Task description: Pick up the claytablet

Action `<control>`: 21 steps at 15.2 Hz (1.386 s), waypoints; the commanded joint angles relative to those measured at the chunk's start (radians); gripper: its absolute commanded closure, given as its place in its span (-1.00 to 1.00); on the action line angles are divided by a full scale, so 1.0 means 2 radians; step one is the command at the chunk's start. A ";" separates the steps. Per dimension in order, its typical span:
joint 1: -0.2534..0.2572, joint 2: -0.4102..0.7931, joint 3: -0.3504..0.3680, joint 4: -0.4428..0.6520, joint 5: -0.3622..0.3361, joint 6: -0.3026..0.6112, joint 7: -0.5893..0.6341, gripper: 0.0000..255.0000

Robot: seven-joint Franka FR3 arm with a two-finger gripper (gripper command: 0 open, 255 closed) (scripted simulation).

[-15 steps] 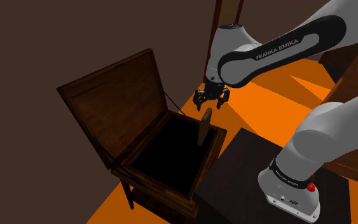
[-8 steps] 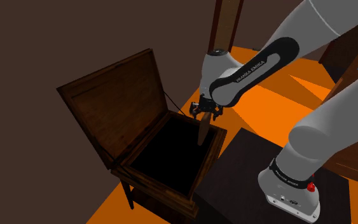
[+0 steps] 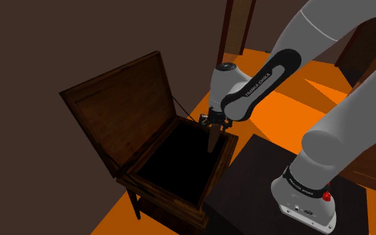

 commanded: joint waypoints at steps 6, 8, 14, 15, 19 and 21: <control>-0.001 0.003 0.001 0.000 -0.003 0.003 0.003 1.00; -0.001 0.003 0.001 -0.001 -0.003 0.003 0.002 1.00; 0.014 -0.033 -0.007 0.002 0.032 -0.032 -0.025 1.00; 0.017 -0.041 -0.009 0.003 0.038 -0.041 -0.030 1.00; 0.028 -0.073 -0.018 0.009 0.058 -0.077 -0.048 1.00; 0.032 -0.087 -0.021 0.013 0.065 -0.095 -0.054 1.00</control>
